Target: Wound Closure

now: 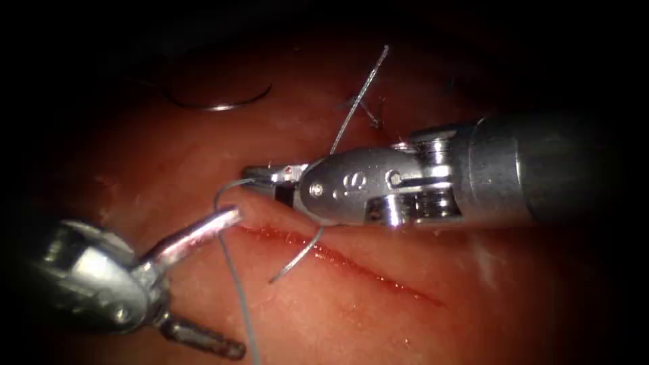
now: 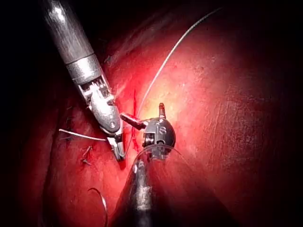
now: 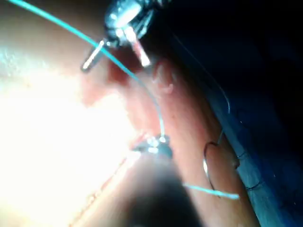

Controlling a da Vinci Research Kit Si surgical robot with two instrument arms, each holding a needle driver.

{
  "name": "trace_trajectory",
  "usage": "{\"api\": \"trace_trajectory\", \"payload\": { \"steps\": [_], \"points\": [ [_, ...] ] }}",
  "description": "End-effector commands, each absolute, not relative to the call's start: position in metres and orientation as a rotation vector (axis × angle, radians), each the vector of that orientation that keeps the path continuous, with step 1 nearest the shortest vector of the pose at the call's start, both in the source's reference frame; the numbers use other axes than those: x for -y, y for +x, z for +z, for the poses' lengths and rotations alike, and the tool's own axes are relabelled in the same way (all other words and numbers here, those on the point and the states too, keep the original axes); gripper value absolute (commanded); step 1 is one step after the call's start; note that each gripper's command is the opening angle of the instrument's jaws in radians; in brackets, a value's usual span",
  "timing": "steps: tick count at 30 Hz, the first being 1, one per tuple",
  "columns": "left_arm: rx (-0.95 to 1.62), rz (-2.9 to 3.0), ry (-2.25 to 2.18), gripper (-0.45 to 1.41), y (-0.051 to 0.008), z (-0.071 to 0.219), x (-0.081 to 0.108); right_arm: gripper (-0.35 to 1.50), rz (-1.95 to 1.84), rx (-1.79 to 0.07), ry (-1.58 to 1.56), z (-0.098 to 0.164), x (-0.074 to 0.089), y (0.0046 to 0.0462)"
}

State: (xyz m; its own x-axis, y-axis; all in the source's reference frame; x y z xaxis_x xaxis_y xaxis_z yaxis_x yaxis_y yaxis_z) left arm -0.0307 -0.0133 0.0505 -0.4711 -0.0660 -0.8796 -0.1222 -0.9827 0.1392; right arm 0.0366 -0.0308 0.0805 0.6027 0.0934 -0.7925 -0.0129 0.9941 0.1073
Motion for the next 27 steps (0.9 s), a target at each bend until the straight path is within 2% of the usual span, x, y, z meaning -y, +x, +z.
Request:
{"api": "trace_trajectory", "payload": {
  "steps": [1, 18, 19, 20, 21, 27],
  "points": [
    [-0.283, 2.66, -1.599, 0.69, -0.0313, 0.0511, 0.0134, -0.35, 0.06, -0.922, 0.093, 0.0809, 0.0308, 0.0373],
    [-0.296, 2.7, -1.606, 0.51, -0.0326, 0.0493, 0.0146, -0.35, 0.067, -0.911, 0.094, 0.0811, 0.0305, 0.0374],
    [-0.29, 2.697, -1.614, 0.14, -0.0326, 0.0491, 0.0145, -0.35, 0.073, -0.91, 0.097, 0.081, 0.0306, 0.0374],
    [-0.29, 2.697, -1.614, 0.14, -0.0326, 0.0491, 0.0145, -0.35, 0.073, -0.91, 0.097, 0.081, 0.0306, 0.0374],
    [-0.287, 2.696, -1.619, -0.45, -0.0325, 0.0491, 0.0145, -0.35, 0.072, -0.911, 0.097, 0.0809, 0.0307, 0.0374],
    [-0.244, 2.637, -1.617, -0.45, -0.0304, 0.0499, 0.0127, -0.35, 0.104, -0.945, 0.095, 0.0796, 0.0318, 0.036]
  ]
}}
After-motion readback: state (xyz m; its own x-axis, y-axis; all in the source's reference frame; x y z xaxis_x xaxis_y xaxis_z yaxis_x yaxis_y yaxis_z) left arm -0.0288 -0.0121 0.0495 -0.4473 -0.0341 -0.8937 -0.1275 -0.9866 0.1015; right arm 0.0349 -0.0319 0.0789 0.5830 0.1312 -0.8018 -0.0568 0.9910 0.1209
